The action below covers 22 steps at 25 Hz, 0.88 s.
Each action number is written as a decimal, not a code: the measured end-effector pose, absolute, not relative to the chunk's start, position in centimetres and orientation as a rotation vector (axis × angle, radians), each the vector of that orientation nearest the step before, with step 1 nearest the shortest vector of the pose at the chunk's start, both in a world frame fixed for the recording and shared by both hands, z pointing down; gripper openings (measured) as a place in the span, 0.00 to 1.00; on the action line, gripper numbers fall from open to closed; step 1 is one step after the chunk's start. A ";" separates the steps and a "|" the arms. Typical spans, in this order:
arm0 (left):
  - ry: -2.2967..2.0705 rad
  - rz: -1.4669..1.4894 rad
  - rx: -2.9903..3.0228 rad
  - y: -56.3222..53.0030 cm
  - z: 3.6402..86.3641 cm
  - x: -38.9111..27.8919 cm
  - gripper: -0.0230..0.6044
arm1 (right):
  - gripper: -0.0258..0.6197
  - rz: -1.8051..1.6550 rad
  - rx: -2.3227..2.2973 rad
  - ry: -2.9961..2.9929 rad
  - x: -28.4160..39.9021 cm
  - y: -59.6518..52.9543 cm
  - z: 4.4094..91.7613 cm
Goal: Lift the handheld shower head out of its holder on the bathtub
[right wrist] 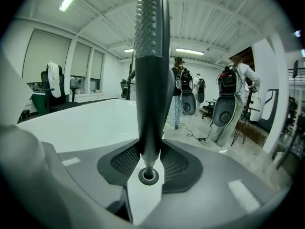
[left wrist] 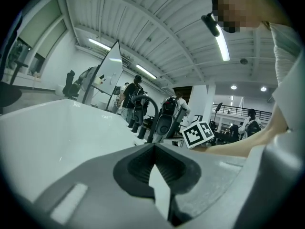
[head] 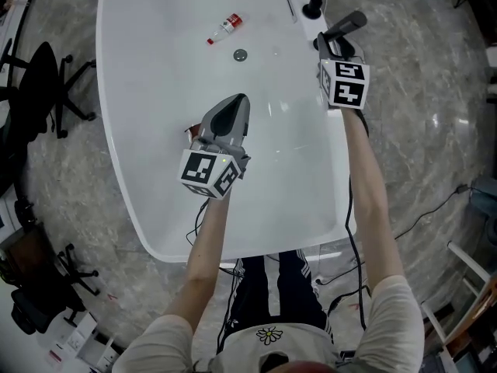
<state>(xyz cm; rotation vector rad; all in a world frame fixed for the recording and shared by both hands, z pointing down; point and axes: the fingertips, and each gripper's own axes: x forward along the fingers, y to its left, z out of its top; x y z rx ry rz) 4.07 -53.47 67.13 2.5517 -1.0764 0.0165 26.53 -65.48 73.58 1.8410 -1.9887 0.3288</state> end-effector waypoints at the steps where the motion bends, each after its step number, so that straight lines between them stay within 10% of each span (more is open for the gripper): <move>1: -1.079 0.005 2.553 -53.2 66.3 4.0 0.04 | 0.27 0.318 1.855 -1.996 26.6 -65.1 72.2; 22: -1.036 -0.259 2.741 -40.8 38.4 0.9 0.04 | 0.27 0.028 2.063 -2.134 20.9 -43.4 35.9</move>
